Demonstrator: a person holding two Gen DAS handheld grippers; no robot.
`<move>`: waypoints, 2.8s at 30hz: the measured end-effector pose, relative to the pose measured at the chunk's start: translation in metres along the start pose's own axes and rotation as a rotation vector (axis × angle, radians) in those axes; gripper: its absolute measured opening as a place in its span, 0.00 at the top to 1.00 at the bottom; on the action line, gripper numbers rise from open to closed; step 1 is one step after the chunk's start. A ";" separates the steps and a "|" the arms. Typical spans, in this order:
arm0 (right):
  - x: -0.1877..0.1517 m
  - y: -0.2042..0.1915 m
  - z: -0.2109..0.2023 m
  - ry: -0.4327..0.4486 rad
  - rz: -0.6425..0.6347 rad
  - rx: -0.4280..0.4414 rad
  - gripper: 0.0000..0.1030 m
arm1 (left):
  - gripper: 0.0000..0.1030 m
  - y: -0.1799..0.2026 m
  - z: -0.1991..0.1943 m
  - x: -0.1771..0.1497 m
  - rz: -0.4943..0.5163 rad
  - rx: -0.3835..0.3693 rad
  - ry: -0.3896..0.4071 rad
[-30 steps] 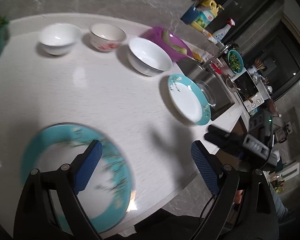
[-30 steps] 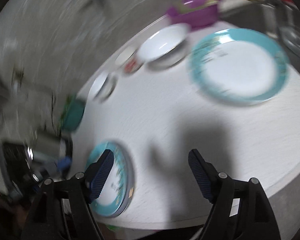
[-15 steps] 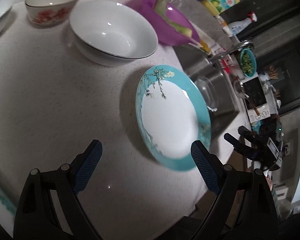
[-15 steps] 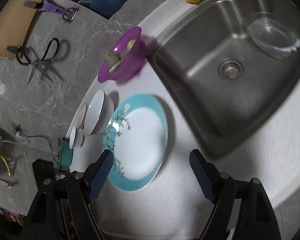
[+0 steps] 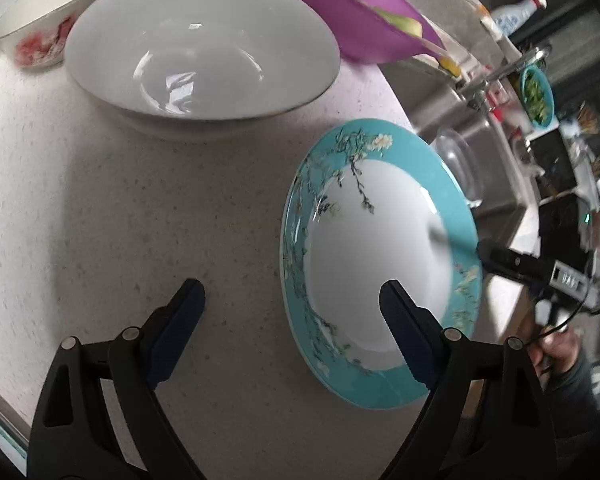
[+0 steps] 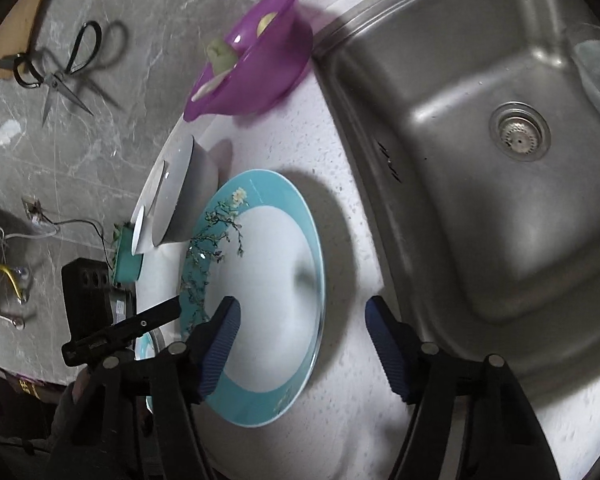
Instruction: Organize plates and bowls
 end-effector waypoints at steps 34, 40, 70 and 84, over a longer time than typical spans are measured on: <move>0.006 -0.022 0.008 -0.053 -0.190 -0.288 0.87 | 0.84 0.013 0.000 0.001 0.052 0.106 -0.024; 0.008 -0.033 -0.003 -0.045 -0.195 -0.286 0.86 | 0.84 0.019 -0.020 -0.001 0.049 0.098 -0.005; -0.023 -0.168 0.013 -0.087 -0.401 -0.230 0.86 | 0.84 -0.051 -0.177 -0.079 -0.084 0.138 0.131; -0.050 -0.242 0.048 -0.137 -0.513 -0.183 0.86 | 0.83 -0.117 -0.248 -0.129 -0.188 0.183 0.198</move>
Point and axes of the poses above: each gripper's, at about its wrist camera, not at the fingertips, and z roughly the way its jaws point, y to its right, x to its top, the point moved 6 cm from there along z, roughly the way its jaws point, and after that the axes turned 13 degrees about -x, right-handed, at the moved point
